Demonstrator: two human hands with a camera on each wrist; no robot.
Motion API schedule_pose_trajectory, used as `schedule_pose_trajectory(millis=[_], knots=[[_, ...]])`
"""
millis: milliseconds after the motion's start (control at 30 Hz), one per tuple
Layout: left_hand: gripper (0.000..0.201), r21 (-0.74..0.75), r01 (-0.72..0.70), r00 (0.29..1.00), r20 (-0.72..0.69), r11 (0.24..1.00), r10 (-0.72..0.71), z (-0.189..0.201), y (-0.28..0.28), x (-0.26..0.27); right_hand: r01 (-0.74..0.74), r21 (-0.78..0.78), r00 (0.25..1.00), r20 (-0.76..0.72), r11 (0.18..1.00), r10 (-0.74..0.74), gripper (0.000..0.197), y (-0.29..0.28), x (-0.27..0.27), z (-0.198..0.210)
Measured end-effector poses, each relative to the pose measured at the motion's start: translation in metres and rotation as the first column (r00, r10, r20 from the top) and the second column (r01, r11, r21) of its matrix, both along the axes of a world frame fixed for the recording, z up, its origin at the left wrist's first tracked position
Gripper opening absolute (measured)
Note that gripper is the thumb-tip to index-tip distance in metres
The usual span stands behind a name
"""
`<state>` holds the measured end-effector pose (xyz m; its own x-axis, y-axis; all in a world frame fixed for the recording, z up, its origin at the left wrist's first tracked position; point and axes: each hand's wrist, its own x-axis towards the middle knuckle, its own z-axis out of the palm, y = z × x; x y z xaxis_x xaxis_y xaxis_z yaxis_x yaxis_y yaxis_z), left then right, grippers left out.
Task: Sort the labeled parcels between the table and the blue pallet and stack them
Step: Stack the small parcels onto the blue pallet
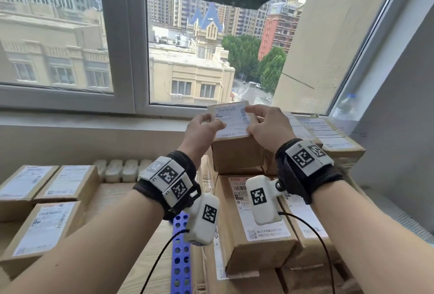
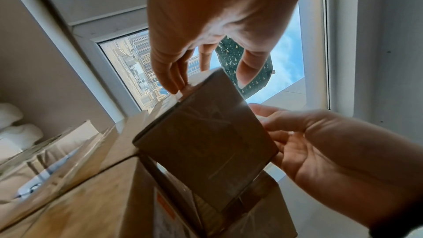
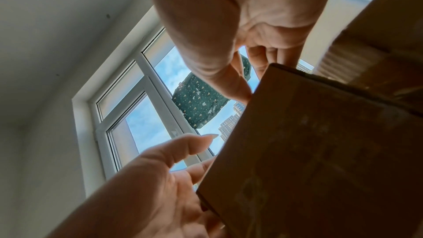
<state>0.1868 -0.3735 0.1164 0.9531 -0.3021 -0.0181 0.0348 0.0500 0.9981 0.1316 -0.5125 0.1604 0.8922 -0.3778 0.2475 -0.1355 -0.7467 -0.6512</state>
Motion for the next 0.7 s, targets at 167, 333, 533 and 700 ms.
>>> schedule_pose_trajectory(millis=[167, 333, 533, 700], knots=[[0.054, 0.060, -0.056, 0.998, 0.021, 0.997, 0.055, -0.003, -0.003, -0.004, -0.068, -0.034, 0.998, -0.020, 0.997, 0.067, 0.046, -0.009, 0.002, -0.004], [0.054, 0.077, -0.071, 0.997, -0.009, 0.995, 0.072, -0.007, -0.012, -0.010, -0.079, 0.124, 0.987, 0.148, 0.989, 0.060, 0.027, -0.029, -0.008, 0.002], [0.075, 0.095, -0.074, 0.997, -0.021, 0.993, 0.076, -0.011, -0.025, -0.014, 0.139, 0.149, 0.962, 0.214, 0.979, -0.169, 0.025, -0.083, -0.030, 0.011], [0.059, 0.130, -0.068, 0.998, -0.004, 0.989, 0.069, -0.005, -0.033, -0.016, 0.312, 0.162, 0.929, 0.157, 0.936, -0.336, 0.025, -0.131, -0.044, 0.005]])
